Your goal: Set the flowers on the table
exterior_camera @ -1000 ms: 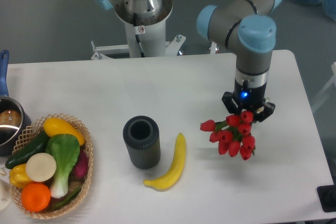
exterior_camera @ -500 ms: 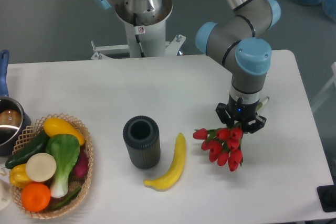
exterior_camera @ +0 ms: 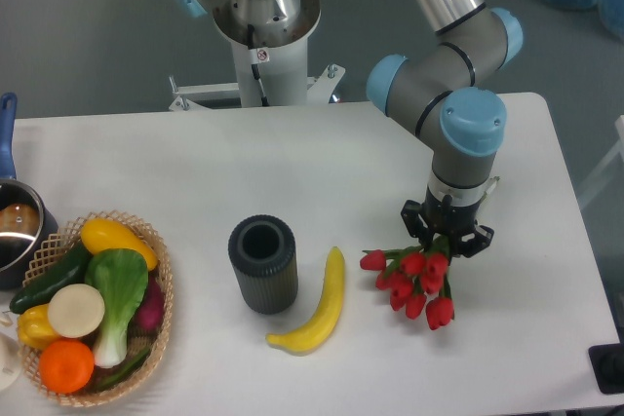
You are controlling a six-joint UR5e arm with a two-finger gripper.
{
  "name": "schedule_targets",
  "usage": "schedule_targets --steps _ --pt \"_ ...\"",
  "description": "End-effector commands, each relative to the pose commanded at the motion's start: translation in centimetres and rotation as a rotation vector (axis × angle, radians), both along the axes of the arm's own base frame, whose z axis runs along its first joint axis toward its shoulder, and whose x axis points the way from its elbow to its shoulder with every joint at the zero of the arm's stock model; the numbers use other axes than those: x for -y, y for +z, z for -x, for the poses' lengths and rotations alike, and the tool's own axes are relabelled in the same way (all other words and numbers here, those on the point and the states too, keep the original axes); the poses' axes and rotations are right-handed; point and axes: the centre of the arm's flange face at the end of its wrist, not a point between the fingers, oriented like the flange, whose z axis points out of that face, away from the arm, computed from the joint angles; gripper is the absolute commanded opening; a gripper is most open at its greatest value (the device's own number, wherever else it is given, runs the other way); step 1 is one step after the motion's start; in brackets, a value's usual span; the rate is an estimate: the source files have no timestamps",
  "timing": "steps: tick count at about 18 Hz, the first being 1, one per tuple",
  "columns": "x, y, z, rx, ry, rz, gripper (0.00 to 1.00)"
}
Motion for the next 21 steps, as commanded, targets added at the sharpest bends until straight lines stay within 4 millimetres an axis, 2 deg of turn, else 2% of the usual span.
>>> schedule_targets --steps 2,5,7,9,10,11,13,15,18,21 --pt "0.4 1.0 0.4 -0.023 0.012 -0.012 1.0" --pt "3.0 3.5 1.8 -0.049 0.056 -0.047 1.0" --pt "5.3 5.0 2.9 -0.02 0.106 -0.154 1.0" --pt "9.1 9.1 4.4 -0.03 0.157 -0.295 1.0" --pt "11.0 10.2 5.2 -0.027 0.179 -0.348 1.0" --pt "11.8 10.7 5.4 -0.026 0.185 -0.374 1.0" --pt "12.6 13.0 4.8 -0.066 0.188 -0.373 1.0" --pt "13.9 14.0 5.0 -0.089 0.203 -0.372 1.0" --pt "14.7 15.1 4.8 -0.111 0.211 -0.372 1.0" --pt "16.7 15.6 4.4 -0.128 0.219 -0.366 1.0"
